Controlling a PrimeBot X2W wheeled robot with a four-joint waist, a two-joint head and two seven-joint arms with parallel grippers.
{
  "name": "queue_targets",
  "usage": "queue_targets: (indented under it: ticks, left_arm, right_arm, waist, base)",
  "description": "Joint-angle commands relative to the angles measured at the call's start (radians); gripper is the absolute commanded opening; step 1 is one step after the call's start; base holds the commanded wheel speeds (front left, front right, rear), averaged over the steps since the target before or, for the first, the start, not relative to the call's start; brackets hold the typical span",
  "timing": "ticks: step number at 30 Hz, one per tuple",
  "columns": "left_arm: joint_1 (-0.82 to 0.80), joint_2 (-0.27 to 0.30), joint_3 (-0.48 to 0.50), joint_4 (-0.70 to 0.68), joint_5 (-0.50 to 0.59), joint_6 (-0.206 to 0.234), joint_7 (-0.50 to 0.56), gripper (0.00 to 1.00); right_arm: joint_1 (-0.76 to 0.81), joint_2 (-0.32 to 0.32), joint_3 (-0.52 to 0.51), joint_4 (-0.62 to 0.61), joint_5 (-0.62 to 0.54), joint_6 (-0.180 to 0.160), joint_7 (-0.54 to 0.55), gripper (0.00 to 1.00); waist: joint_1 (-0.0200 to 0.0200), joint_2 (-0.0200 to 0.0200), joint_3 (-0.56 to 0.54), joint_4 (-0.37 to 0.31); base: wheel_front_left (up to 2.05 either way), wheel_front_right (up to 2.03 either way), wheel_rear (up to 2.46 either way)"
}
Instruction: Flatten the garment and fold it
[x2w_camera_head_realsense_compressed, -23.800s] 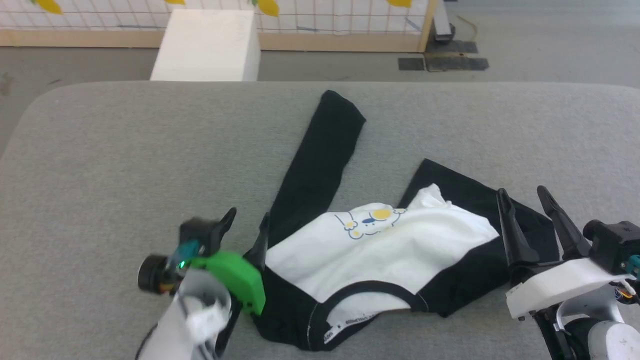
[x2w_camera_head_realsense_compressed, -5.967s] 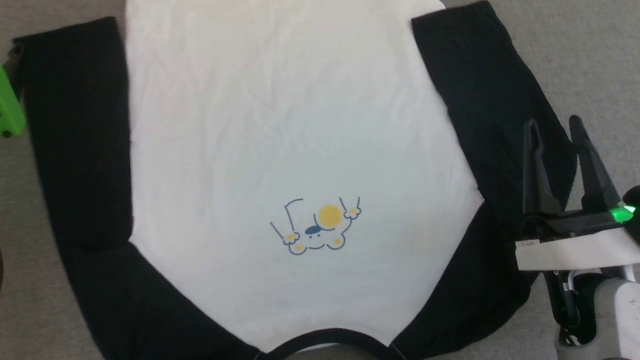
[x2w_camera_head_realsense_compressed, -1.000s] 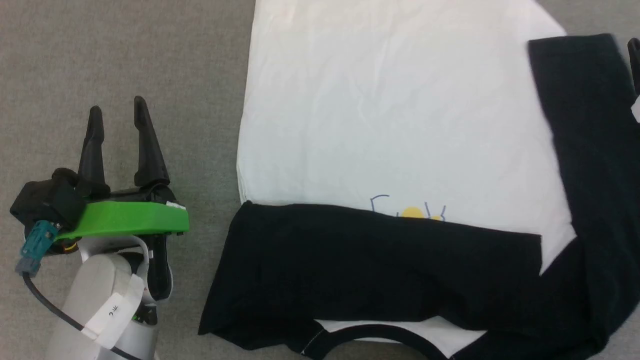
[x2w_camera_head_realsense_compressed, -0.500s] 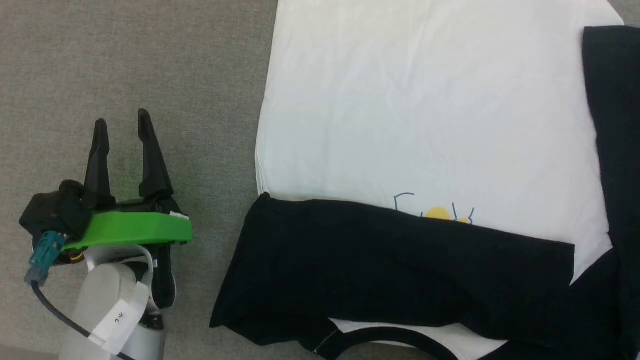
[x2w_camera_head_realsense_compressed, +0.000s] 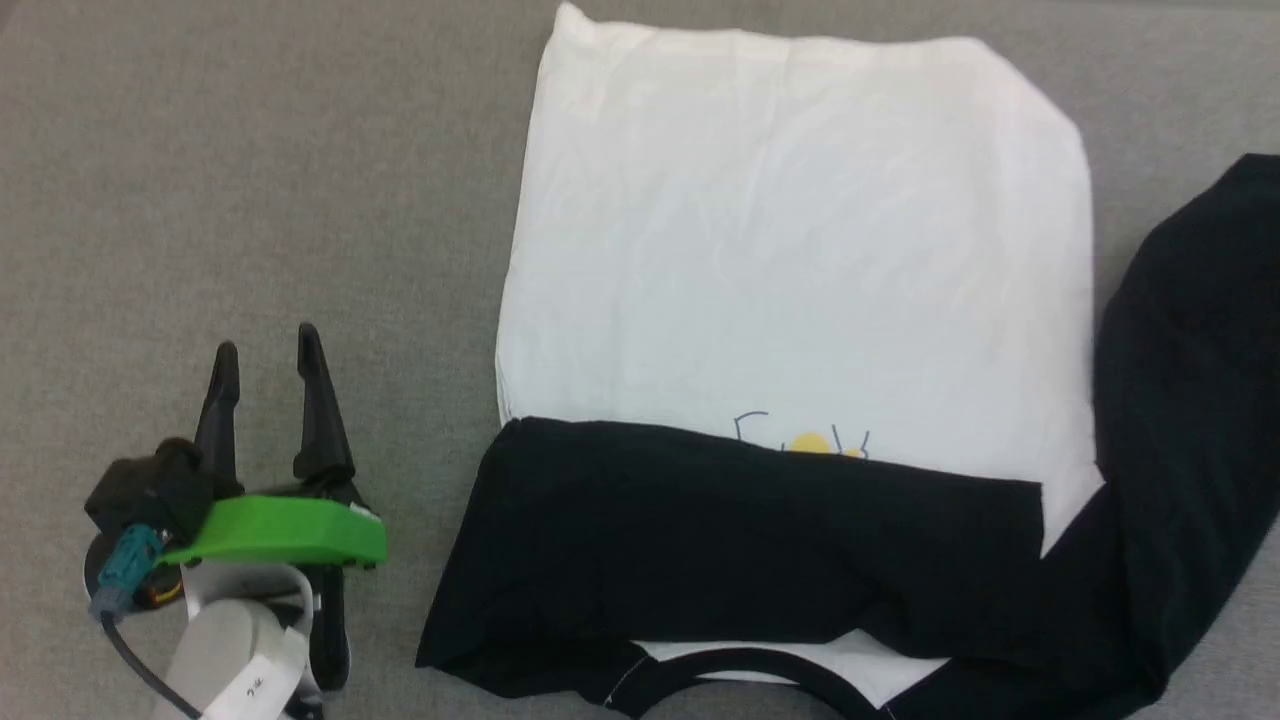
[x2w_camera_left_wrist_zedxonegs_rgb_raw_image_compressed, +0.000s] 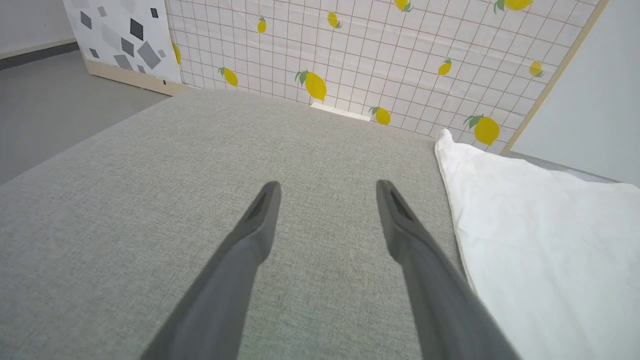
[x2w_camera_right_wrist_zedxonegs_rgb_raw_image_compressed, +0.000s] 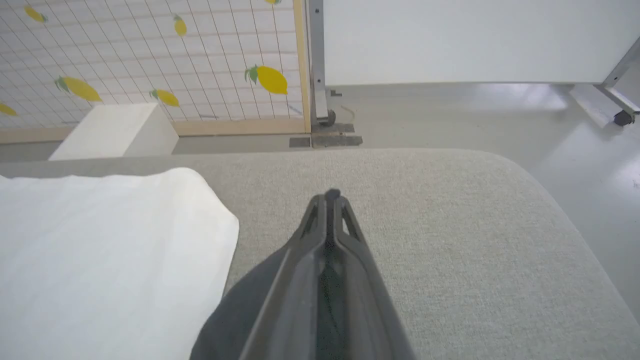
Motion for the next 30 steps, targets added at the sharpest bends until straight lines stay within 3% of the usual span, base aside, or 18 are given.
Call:
queue_targets:
  ticks: [1,9,13,15,21,30]
  left_arm:
    - [0.024,0.007,0.004,-0.001,-0.003,-0.001,0.0,1.0]
    - [0.083,0.015,0.008,-0.029,-0.008,0.012,0.016,1.0]
    - [0.095,0.019,0.006,-0.042,-0.011,0.015,0.025,1.0]
    - [0.1,0.02,0.004,-0.047,-0.014,0.016,0.03,1.0]
    - [0.092,0.019,-0.011,-0.045,-0.019,0.013,0.039,1.0]
    - [0.08,0.015,-0.023,-0.032,-0.026,0.007,0.035,1.0]
  right_arm:
    - [0.042,0.016,-0.008,-0.059,0.002,-0.001,0.009,0.0]
    - [0.277,0.158,0.027,-0.497,-0.013,-0.001,0.131,0.0]
    - [0.348,0.191,0.124,-0.655,-0.006,-0.001,0.181,0.0]
    - [0.38,0.197,0.239,-0.724,0.004,-0.001,0.212,0.0]
    - [0.384,0.18,0.51,-0.689,0.016,-0.001,0.245,0.0]
    - [0.32,0.192,0.776,-0.428,0.079,-0.001,0.187,0.0]
  waist:
    - [0.0001,0.0,-0.104,-0.05]
    - [0.0001,0.0,-0.172,-0.073]
    - [0.0001,0.0,-0.182,-0.077]
    - [0.0001,0.0,-0.188,-0.078]
    - [0.0001,0.0,-0.189,-0.064]
    - [0.0001,0.0,-0.168,-0.03]
  base:
    - [0.0,0.0,0.0]
    - [0.0,0.0,0.0]
    - [0.0,0.0,0.0]
    - [0.0,0.0,0.0]
    - [0.0,0.0,0.0]
    - [0.0,0.0,0.0]
